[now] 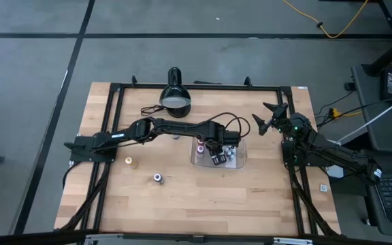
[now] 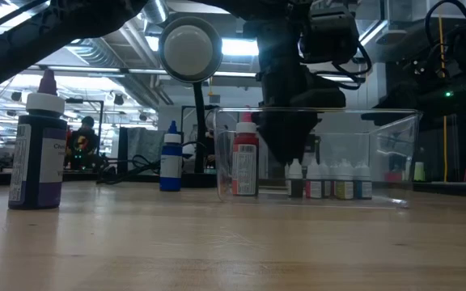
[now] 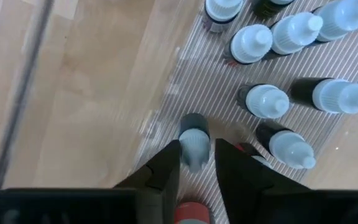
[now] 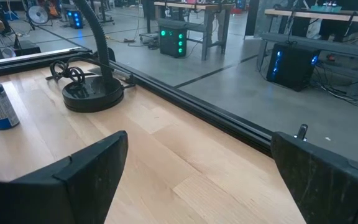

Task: Pick & Place food coloring
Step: Put the small blue food coloring bottle into the transparent bin, then put the big blue food coloring bottle into the transparent bin

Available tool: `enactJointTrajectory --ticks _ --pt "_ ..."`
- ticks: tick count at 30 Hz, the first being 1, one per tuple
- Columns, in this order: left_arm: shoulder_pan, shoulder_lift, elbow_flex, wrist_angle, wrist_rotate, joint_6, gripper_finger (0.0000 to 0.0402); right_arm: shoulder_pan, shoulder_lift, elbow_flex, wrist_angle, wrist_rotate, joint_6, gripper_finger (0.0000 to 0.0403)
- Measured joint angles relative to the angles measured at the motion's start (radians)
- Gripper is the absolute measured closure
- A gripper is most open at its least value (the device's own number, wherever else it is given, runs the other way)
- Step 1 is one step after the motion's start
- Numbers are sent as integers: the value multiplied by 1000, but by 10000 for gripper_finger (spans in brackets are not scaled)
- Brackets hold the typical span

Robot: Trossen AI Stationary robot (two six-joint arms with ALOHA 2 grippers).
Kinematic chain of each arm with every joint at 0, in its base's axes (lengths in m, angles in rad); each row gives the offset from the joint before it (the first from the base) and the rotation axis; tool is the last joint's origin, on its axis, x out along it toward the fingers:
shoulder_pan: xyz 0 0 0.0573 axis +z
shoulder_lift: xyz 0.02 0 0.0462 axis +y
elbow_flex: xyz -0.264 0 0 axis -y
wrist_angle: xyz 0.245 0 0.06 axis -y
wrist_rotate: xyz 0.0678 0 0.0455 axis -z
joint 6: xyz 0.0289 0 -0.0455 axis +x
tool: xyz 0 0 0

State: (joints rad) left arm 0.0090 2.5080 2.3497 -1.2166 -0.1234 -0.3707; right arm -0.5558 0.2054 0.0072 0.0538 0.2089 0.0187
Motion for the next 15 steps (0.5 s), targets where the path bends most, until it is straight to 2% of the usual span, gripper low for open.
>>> enactJointTrajectory --ticks 8,15 --pt "-1 -6 0 -1 -39 15 233 0 0 0 0 0 1 8" --pt "-10 -34 4 -15 -51 5 186 0 0 0 0 0 0 8"
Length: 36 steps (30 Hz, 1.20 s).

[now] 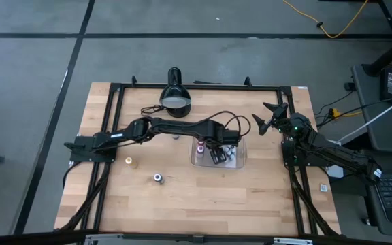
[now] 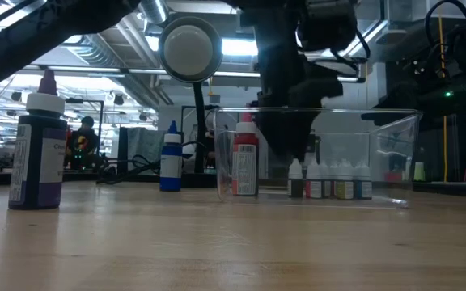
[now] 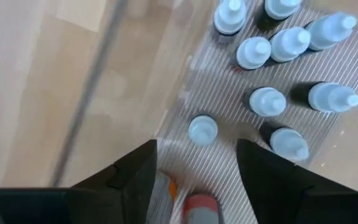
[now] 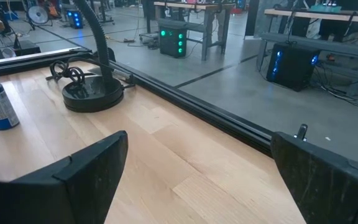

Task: Pick & Place food coloring
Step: Put the big blue food coloring bottle into the transparent bin

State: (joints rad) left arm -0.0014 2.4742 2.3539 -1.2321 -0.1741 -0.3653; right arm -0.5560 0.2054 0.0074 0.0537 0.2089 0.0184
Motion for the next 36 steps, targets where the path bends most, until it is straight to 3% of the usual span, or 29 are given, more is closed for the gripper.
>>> enactJointTrajectory --ticks 6,15,19,27,36 --pt "-16 -59 1 1 -23 -96 156 0 0 0 0 0 0 8" --pt "-57 -158 2 -6 -112 -377 135 0 0 0 0 0 0 8" --pt "-81 -202 2 -62 -170 -486 135 0 0 0 0 0 0 8" --pt "-110 -250 1 -340 -204 -710 136 0 0 0 0 0 0 8" --pt "-94 -348 -123 -344 -212 -804 136 0 0 0 0 0 0 8"
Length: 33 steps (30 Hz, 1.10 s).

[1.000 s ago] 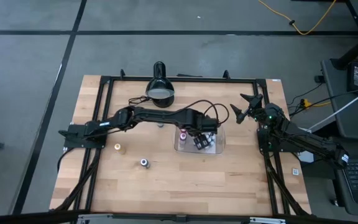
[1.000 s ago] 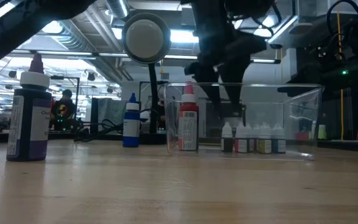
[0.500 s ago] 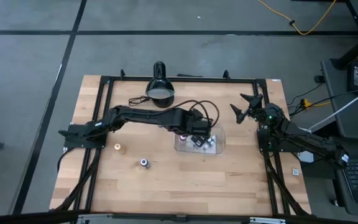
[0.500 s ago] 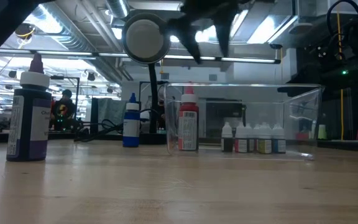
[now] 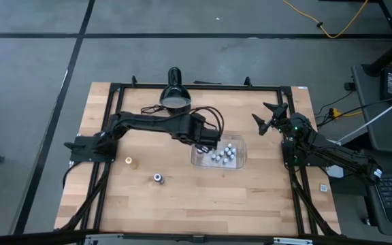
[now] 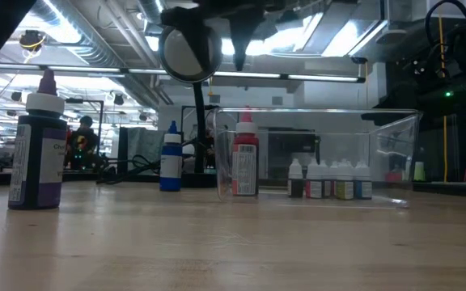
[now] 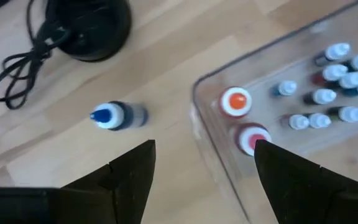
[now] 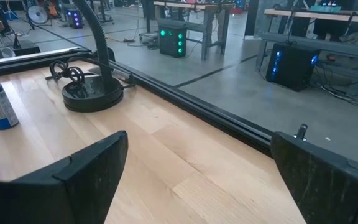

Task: Pick & Place food coloring
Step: Put the big blue food coloring bottle into the transparent bin

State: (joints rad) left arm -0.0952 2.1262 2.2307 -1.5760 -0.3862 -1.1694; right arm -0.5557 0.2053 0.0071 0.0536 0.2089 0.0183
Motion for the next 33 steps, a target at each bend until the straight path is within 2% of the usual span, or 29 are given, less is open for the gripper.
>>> enactJointTrajectory --ticks 11,20,24,29,33 --pt "-13 -96 -172 6 -37 -153 138 0 2 0 0 0 0 8" --pt "-35 -219 -360 6 -52 -247 138 0 2 0 0 0 -1 8" --pt "-16 -257 -453 17 -56 -220 139 0 2 0 0 0 -1 8" --pt "10 -274 -550 144 -27 -97 139 0 2 0 0 0 -1 8" --pt "17 -276 -605 186 -23 -72 139 0 2 0 0 0 1 8"
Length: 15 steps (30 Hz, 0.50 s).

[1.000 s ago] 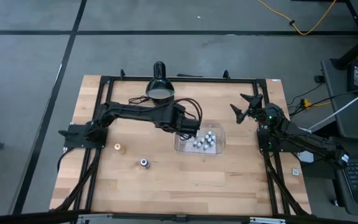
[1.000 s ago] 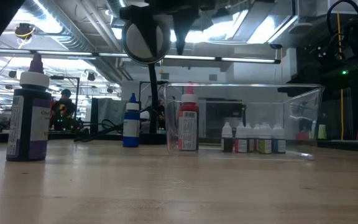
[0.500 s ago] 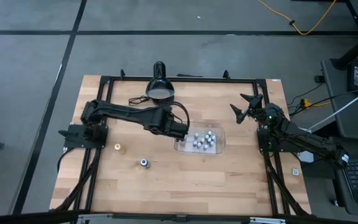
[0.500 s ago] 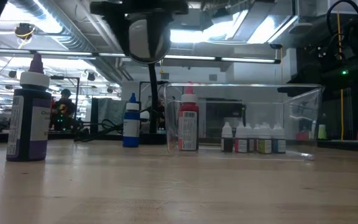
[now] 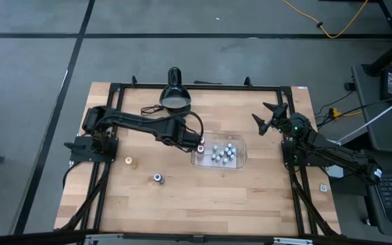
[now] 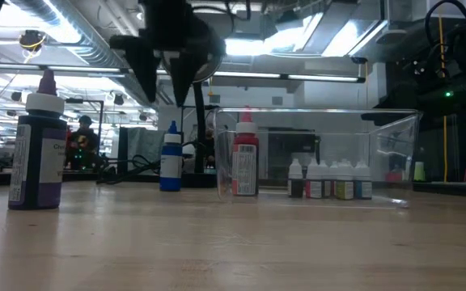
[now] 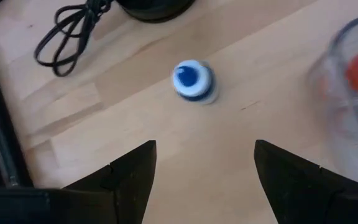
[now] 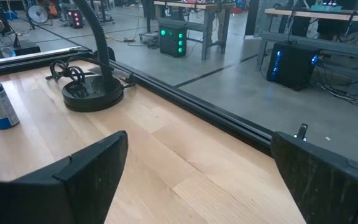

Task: Pick & Place food coloring
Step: Put the big blue food coloring bottle into the transparent bin

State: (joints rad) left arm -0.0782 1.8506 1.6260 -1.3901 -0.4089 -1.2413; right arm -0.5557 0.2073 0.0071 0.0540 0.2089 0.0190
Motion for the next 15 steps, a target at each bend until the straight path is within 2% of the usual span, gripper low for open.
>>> enactJointTrajectory --ticks 6,15 --pt "34 -1 -60 63 1 121 139 0 0 0 0 0 -1 8" --pt "86 -1 -66 80 -10 268 139 0 0 0 0 0 0 8"
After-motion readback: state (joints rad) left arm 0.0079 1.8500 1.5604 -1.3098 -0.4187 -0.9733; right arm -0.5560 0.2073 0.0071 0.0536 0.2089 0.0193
